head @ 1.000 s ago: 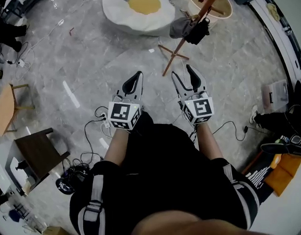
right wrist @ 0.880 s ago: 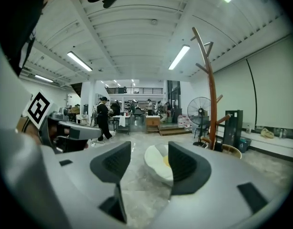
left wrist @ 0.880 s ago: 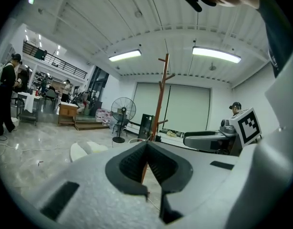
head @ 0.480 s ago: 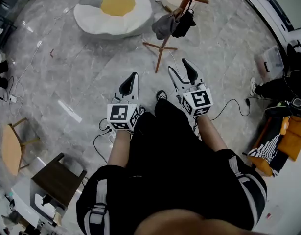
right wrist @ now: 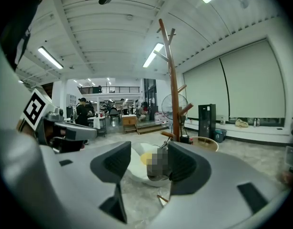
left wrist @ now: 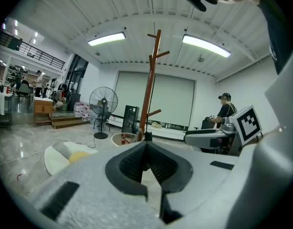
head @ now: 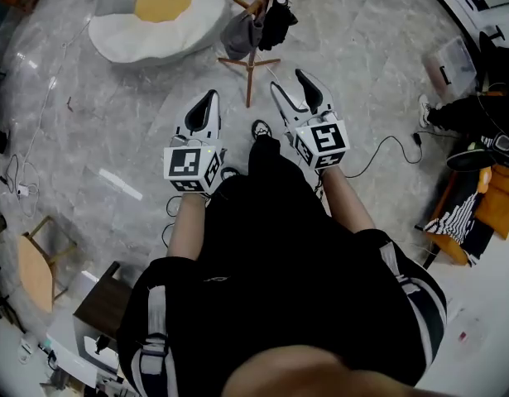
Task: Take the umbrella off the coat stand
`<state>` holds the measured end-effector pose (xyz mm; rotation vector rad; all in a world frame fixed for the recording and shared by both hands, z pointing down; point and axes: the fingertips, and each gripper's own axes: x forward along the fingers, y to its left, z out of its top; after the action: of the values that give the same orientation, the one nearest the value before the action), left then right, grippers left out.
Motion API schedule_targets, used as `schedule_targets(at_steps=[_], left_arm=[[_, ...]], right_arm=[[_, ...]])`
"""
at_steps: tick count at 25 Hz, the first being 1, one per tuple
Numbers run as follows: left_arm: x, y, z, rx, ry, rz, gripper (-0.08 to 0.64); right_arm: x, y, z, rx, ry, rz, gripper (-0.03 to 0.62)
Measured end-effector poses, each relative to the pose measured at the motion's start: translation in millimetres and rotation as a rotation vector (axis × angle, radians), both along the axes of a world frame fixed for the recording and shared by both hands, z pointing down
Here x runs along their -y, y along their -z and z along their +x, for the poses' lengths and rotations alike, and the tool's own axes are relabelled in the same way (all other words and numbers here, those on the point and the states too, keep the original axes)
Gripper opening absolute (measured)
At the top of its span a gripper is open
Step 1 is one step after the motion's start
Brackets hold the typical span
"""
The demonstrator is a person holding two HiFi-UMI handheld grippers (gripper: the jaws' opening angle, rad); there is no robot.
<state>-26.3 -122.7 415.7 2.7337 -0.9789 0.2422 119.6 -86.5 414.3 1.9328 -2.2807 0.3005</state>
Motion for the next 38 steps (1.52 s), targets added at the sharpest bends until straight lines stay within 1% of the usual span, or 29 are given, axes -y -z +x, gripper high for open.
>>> schedule_targets(at_steps=[5, 10, 17, 24, 30, 33, 35, 38], left_arm=[[24.7, -13.2, 33.8, 0.022, 0.015, -0.020, -0.002], [46.2, -36.3, 55.4, 0.034, 0.066, -0.049, -0.002], [67.8, -80.0, 61.6, 0.046, 0.142, -0.085, 0.000], [82.6, -115.8, 67.6, 0.028, 0.196, -0.136, -0.002], [95.5, -138.8, 70.9, 0.061, 0.223, -0.144, 0.000], [103.6, -144.3, 69.8, 0.058, 0.244, -0.153, -0.002], [107.4, -146.9, 69.3, 0.062, 0.253, -0.155, 0.000], [112.3, -150.7, 68.8, 0.073, 0.266, -0.158, 0.000]], right_arm=[[24.2, -14.4, 33.7, 0.001, 0.017, -0.028, 0.249], [52.4, -40.7, 62.5, -0.007, 0.053, -0.075, 0.250], [90.3, -88.6, 73.5, -0.027, 0.117, -0.131, 0.253], [120.1, -118.0, 86.2, -0.030, 0.114, -0.140, 0.261], [143.5, -139.4, 91.5, -0.057, 0.128, -0.163, 0.292], [157.5, -142.8, 100.7, -0.058, 0.109, -0.143, 0.338], [166.8, -145.9, 108.1, -0.068, 0.098, -0.134, 0.357], [179.6, -155.7, 117.6, -0.092, 0.108, -0.142, 0.381]])
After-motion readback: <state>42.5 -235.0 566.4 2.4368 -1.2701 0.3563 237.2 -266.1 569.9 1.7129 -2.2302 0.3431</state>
